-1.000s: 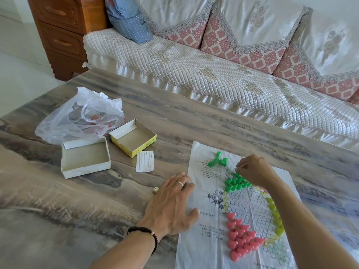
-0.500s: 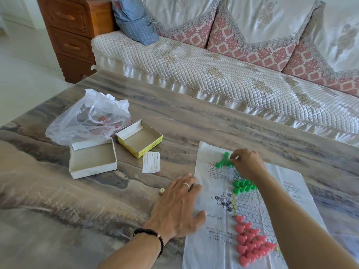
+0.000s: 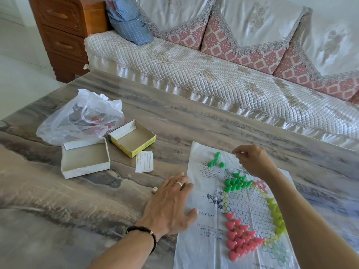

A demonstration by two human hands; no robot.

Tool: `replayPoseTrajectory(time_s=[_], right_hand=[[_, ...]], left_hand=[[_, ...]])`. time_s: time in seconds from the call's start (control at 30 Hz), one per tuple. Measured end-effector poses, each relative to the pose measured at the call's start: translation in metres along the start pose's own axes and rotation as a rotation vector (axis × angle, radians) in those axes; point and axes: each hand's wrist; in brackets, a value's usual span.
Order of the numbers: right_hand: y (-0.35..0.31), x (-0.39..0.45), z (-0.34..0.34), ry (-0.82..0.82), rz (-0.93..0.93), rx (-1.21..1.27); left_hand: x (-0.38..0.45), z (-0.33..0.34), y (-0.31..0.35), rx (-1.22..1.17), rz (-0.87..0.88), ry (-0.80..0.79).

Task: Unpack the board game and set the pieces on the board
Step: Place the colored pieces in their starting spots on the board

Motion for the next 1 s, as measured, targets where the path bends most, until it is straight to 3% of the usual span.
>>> replayPoseTrajectory(time_s=[1.0], right_hand=[[0.004, -0.011, 0.011, -0.195, -0.092, -0.18]], left_hand=[[0.0, 0.0, 0.0, -0.012, -0.009, -0.003]])
Point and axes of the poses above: each hand's wrist, its own x-axis towards the middle knuckle, its own z-axis out of the palm, y = z × x, and after that the axes turned 6 degrees about -x, right-handed
